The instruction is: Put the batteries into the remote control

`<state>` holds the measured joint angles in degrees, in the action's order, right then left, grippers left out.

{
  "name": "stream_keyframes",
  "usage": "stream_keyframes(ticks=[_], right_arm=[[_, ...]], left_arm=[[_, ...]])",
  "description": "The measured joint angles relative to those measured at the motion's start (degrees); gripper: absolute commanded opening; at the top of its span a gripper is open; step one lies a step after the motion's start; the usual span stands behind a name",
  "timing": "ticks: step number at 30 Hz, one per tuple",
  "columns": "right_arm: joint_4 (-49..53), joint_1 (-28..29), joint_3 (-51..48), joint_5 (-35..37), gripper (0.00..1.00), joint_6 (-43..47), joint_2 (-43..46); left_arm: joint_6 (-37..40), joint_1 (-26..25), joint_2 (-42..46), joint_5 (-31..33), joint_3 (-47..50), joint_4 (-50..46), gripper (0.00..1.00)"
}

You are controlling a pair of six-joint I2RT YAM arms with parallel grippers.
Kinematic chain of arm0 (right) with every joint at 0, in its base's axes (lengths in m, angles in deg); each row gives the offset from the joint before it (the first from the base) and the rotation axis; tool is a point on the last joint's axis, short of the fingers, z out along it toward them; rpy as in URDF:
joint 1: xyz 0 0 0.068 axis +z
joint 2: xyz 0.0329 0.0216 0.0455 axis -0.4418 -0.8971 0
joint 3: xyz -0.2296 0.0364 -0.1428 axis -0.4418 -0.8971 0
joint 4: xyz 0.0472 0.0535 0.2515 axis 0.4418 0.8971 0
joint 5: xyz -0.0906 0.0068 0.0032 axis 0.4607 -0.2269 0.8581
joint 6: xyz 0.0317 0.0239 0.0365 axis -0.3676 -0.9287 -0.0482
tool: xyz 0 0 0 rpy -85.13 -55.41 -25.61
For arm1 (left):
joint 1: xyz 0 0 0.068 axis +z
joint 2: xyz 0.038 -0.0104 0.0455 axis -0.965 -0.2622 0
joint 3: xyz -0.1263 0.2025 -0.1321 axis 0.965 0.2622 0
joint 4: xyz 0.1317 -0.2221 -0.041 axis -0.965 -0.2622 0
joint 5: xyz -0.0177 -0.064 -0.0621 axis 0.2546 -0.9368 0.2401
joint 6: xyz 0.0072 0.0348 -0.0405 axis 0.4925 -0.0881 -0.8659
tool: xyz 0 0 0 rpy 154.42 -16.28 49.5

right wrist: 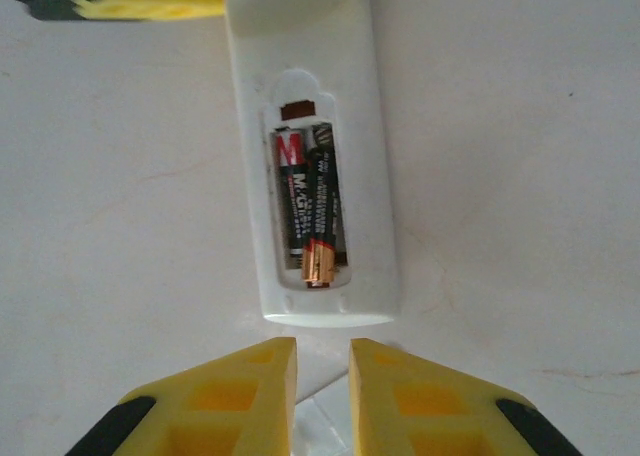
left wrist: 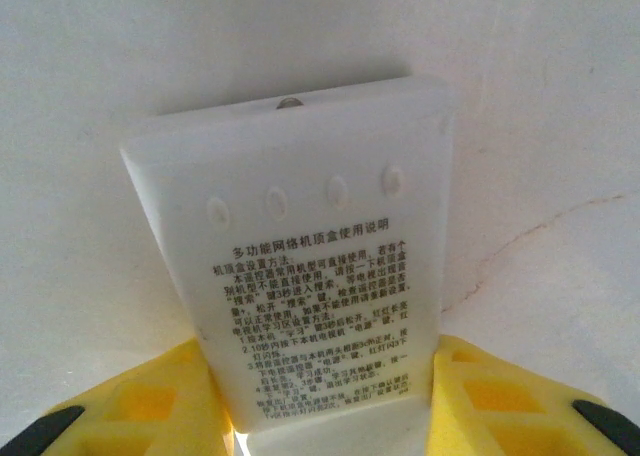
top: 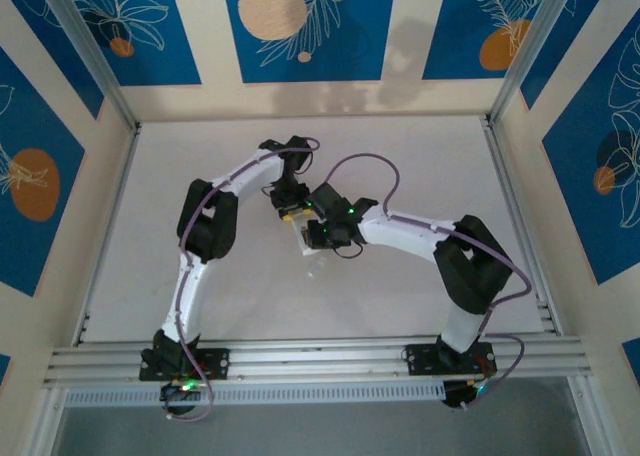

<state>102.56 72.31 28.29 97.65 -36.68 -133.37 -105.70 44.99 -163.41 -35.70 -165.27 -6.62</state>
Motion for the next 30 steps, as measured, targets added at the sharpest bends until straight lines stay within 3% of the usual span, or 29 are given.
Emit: stream_keyframes(ticks=[30], right_arm=[[2.4,0.7,5.9,0.5,0.18,1.6,-7.8]], left_arm=[[0.0,0.0,0.0,-0.8,-0.1,-0.9,0.33]])
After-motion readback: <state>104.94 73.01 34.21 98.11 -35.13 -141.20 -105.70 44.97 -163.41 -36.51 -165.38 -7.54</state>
